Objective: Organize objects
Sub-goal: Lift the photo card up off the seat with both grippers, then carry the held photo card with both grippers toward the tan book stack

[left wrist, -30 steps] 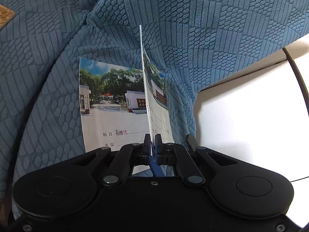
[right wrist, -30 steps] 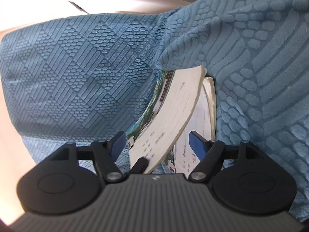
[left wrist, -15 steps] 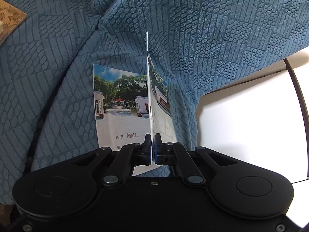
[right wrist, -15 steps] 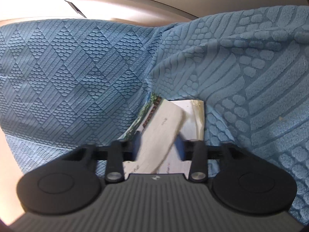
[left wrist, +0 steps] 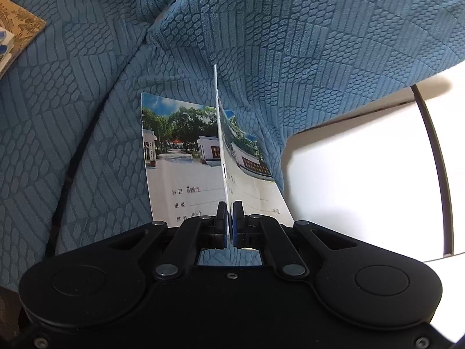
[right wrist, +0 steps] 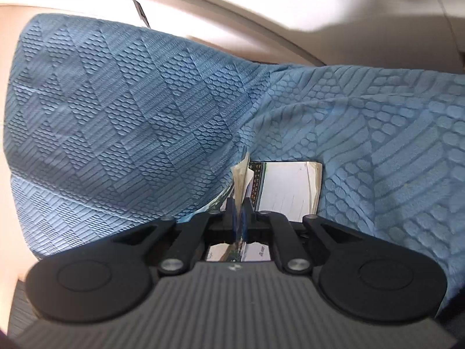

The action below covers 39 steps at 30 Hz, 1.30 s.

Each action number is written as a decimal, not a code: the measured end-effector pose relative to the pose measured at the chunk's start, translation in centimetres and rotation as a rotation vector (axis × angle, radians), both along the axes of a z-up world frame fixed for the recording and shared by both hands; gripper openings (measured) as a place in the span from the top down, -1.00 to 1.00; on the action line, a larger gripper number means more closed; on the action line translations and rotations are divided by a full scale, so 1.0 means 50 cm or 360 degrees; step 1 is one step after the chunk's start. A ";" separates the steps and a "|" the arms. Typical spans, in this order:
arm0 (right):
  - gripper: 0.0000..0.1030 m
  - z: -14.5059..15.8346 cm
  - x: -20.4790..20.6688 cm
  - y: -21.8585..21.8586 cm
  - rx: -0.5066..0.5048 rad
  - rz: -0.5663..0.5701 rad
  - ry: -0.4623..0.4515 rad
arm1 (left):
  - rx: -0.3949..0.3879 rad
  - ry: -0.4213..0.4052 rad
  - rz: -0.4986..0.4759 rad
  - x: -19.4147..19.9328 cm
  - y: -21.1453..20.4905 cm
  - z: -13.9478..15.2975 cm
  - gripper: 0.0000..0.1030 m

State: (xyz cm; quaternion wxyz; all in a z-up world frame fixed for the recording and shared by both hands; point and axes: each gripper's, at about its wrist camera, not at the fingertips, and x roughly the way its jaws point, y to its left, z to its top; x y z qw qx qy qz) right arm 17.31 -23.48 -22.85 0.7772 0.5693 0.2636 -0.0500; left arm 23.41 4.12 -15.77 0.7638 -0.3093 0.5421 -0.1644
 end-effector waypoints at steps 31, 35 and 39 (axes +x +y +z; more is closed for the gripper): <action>0.89 0.293 -0.130 0.158 -0.0390 0.0100 -0.0122 | -0.0155 -0.0169 -0.0167 -0.091 0.164 0.243 0.95; 0.89 0.326 -0.129 0.185 -0.0407 0.0110 -0.0161 | -0.0176 -0.0200 -0.0151 -0.089 0.196 0.282 0.95; 0.89 0.352 -0.124 0.215 -0.0423 0.0136 -0.0196 | -0.0187 -0.0238 -0.0132 -0.094 0.228 0.312 0.95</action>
